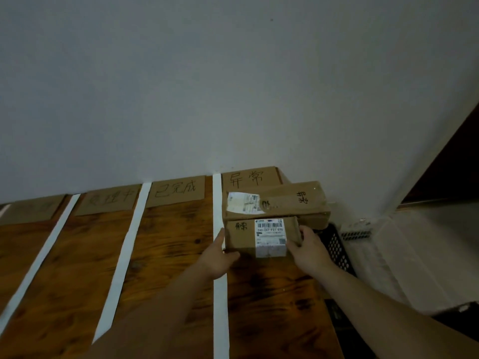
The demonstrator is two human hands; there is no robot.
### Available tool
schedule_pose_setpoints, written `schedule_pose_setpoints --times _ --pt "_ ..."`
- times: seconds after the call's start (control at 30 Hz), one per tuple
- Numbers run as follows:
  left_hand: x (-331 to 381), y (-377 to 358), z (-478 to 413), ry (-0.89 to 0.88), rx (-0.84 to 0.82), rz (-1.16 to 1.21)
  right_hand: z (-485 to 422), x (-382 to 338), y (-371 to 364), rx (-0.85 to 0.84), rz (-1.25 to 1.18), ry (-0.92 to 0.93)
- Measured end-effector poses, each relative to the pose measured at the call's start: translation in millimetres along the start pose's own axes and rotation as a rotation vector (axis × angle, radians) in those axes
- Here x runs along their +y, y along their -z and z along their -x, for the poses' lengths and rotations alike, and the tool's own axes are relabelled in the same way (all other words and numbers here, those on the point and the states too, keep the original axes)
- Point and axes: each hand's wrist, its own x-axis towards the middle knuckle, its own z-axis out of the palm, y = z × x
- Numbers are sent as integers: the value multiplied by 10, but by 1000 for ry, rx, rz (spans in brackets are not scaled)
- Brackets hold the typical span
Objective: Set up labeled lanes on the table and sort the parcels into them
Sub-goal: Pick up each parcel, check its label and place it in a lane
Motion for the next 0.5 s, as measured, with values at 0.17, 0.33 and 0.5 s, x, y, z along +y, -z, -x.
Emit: schedule_pose_setpoints --times 0.17,0.33,0.5 --pt "-182 621 411 50 131 -71 124 -557 59 40 194 202" --pt "-732 1520 1175 98 297 -112 544 -1658 -415 -132 308 456" --pt "-1566 2458 2053 166 517 -106 1178 -2681 -1426 -280 415 677"
